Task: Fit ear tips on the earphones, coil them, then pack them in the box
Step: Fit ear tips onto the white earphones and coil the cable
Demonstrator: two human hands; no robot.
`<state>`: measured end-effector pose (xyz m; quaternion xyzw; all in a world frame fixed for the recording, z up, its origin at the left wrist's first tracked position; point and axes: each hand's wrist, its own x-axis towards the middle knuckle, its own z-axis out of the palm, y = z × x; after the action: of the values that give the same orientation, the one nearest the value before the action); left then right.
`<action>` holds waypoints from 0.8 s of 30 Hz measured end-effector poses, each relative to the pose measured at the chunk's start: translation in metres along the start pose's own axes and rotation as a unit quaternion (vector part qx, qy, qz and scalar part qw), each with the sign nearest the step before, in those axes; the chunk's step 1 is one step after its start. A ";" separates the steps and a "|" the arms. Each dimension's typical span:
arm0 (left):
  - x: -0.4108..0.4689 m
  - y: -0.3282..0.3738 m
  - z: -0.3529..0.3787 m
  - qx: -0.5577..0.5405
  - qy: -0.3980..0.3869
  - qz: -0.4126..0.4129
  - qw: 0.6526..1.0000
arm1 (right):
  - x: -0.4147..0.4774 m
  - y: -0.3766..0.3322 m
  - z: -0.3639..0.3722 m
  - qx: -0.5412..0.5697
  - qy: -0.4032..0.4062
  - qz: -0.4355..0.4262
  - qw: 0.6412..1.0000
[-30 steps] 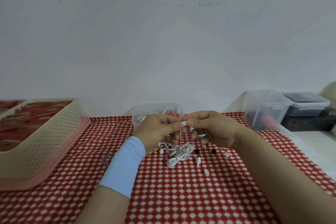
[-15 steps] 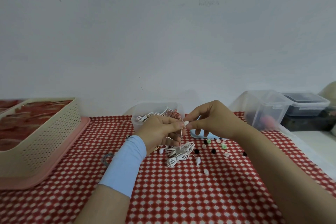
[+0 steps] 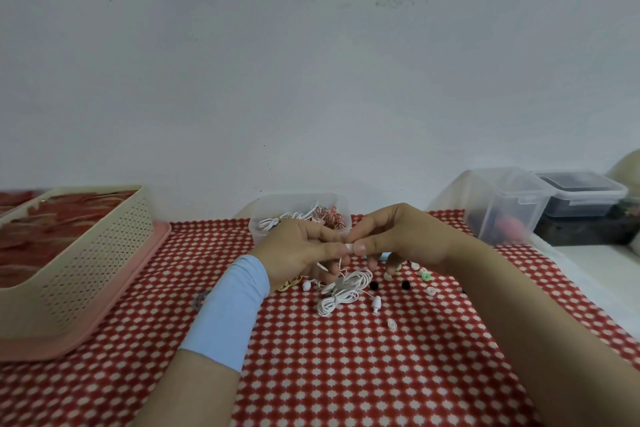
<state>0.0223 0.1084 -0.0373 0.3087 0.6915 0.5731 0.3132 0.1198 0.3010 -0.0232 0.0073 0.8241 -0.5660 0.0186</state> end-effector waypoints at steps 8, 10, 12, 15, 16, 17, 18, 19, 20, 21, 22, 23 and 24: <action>-0.005 0.014 -0.006 0.054 0.026 0.030 0.998 | 0.006 -0.001 0.011 -0.257 -0.008 0.059 0.965; -0.005 0.015 -0.006 0.070 0.032 0.040 0.996 | 0.009 0.003 0.017 -0.330 -0.027 0.092 0.939; -0.005 0.015 -0.007 0.085 0.039 0.046 0.995 | 0.008 0.001 0.015 -0.338 -0.016 0.083 0.937; -0.007 0.018 -0.010 0.093 0.047 0.051 0.993 | 0.003 -0.010 0.005 -0.287 0.024 0.060 0.956; -0.008 0.021 -0.011 0.098 0.048 0.052 0.993 | 0.001 -0.013 0.001 -0.271 0.037 0.055 0.960; -0.009 0.023 -0.012 0.106 0.045 0.051 0.992 | -0.001 -0.016 -0.003 -0.259 0.051 0.052 0.963; -0.010 0.025 -0.013 0.115 0.040 0.047 0.991 | -0.002 -0.018 -0.005 -0.254 0.061 0.048 0.964; -0.011 0.027 -0.015 0.127 0.033 0.037 0.991 | -0.004 -0.020 -0.007 -0.257 0.066 0.044 0.963; -0.012 0.028 -0.016 0.141 0.022 0.020 0.990 | -0.005 -0.021 -0.009 -0.261 0.064 0.045 0.962; -0.013 0.028 -0.018 0.161 0.004 -0.005 0.987 | -0.007 -0.023 -0.009 -0.264 0.052 0.052 0.962; -0.015 0.028 -0.019 0.188 -0.022 -0.033 0.981 | -0.008 -0.025 -0.009 -0.269 0.028 0.066 0.961; -0.016 0.028 -0.019 0.223 -0.051 -0.063 0.972 | -0.009 -0.026 -0.007 -0.277 -0.009 0.083 0.957; -0.017 0.027 -0.018 0.258 -0.081 -0.091 0.959 | -0.010 -0.027 -0.005 -0.285 -0.050 0.101 0.952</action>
<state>0.0201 0.0880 -0.0063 0.3605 0.8131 0.3176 0.3285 0.1286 0.2961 0.0044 0.0564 0.9443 -0.3021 0.1179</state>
